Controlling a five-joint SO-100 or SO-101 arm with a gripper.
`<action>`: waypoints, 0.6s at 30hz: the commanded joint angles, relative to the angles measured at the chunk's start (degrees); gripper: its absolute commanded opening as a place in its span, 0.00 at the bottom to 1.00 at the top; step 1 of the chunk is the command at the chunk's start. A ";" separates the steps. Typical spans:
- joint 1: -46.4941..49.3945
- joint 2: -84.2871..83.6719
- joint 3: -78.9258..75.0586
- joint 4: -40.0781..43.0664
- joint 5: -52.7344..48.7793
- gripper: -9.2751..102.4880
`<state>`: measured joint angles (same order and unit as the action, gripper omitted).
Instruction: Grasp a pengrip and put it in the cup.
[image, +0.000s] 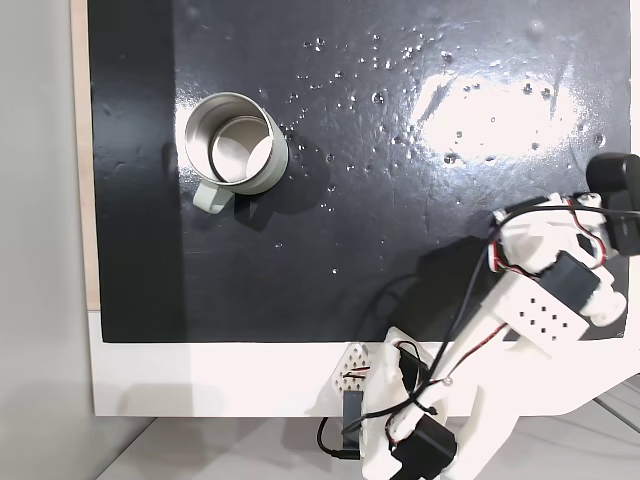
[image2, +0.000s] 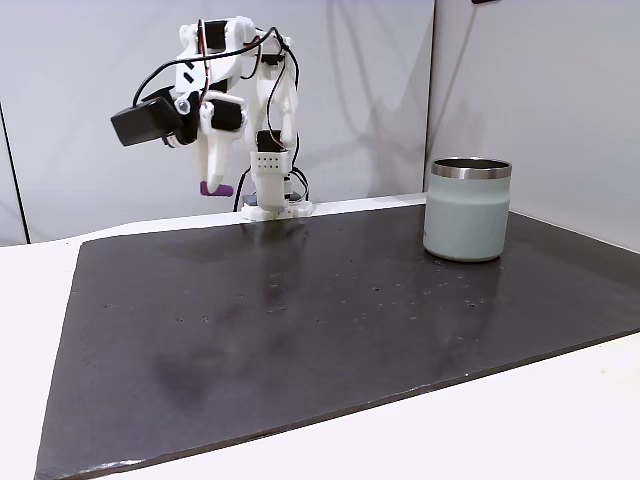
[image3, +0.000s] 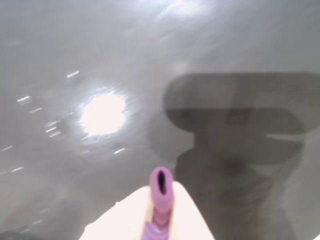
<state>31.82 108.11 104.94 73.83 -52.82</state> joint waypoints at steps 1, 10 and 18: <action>-8.09 4.22 -4.39 1.93 9.67 0.08; -29.36 11.34 -5.98 3.60 32.43 0.08; -42.01 7.91 -13.10 0.62 46.23 0.08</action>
<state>-7.29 116.89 97.65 76.29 -11.25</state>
